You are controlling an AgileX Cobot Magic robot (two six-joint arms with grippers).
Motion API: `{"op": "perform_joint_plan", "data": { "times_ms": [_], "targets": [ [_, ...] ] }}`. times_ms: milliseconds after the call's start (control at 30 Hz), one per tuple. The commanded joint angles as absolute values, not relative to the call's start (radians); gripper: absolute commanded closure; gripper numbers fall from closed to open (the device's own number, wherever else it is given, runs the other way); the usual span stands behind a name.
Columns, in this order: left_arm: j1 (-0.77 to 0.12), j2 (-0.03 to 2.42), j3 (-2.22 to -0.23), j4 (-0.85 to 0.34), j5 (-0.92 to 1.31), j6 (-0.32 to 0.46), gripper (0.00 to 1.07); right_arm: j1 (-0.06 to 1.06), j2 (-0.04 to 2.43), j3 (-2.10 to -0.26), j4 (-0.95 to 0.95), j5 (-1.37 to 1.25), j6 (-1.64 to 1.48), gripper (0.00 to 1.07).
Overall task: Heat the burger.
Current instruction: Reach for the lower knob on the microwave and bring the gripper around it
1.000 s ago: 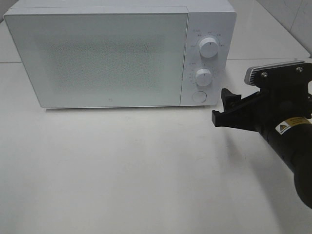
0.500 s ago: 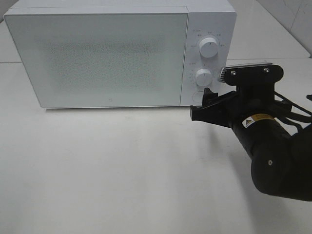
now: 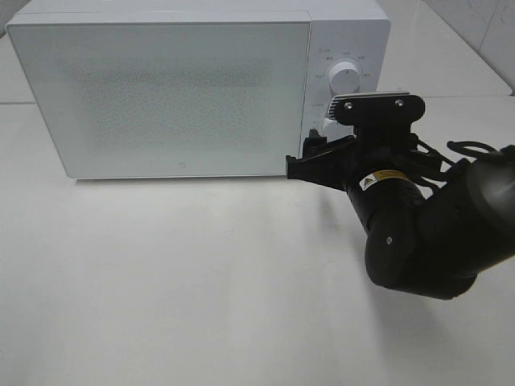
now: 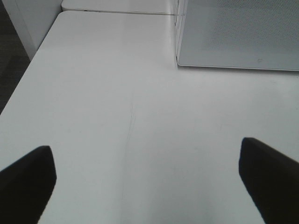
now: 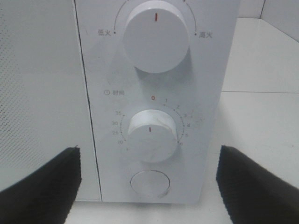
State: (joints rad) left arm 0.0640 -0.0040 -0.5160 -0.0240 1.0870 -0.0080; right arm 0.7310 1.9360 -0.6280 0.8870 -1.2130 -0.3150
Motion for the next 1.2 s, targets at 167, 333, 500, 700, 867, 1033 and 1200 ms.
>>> {"op": "perform_joint_plan", "data": {
  "times_ms": [167, 333, 500, 700, 867, 1033, 1200],
  "targets": [
    [0.066, -0.027, -0.516, -0.028, 1.073, -0.007, 0.07, 0.686, 2.0, -0.718, 0.885, -1.311, -0.313, 0.31],
    [0.066, -0.027, -0.516, -0.028, 1.073, -0.007, 0.07, 0.662, 2.033, -0.759, 0.885, -1.312, -0.267, 0.31],
    [0.066, -0.027, -0.516, -0.028, 1.073, -0.007, 0.07, 0.652, 2.071, -0.787, 0.889, -1.31, -0.265, 0.31],
    [0.066, -0.027, -0.516, -0.027, 1.073, -0.007, 0.07, 0.642, 2.078, -0.792, 0.897, -1.322, -0.263, 0.31],
    [0.066, -0.027, -0.516, -0.027, 1.073, -0.007, 0.07, 0.64, 2.079, -0.812, 0.901, -1.345, -0.274, 0.31],
    [0.066, -0.027, -0.516, -0.027, 1.073, -0.007, 0.07, 0.64, 2.081, -0.812, 0.901, -1.34, -0.275, 0.32],
    [0.066, -0.027, -0.516, -0.027, 1.073, -0.007, 0.07, 0.64, 2.081, -0.812, 0.901, -1.34, -0.279, 0.39]
  ]
}}
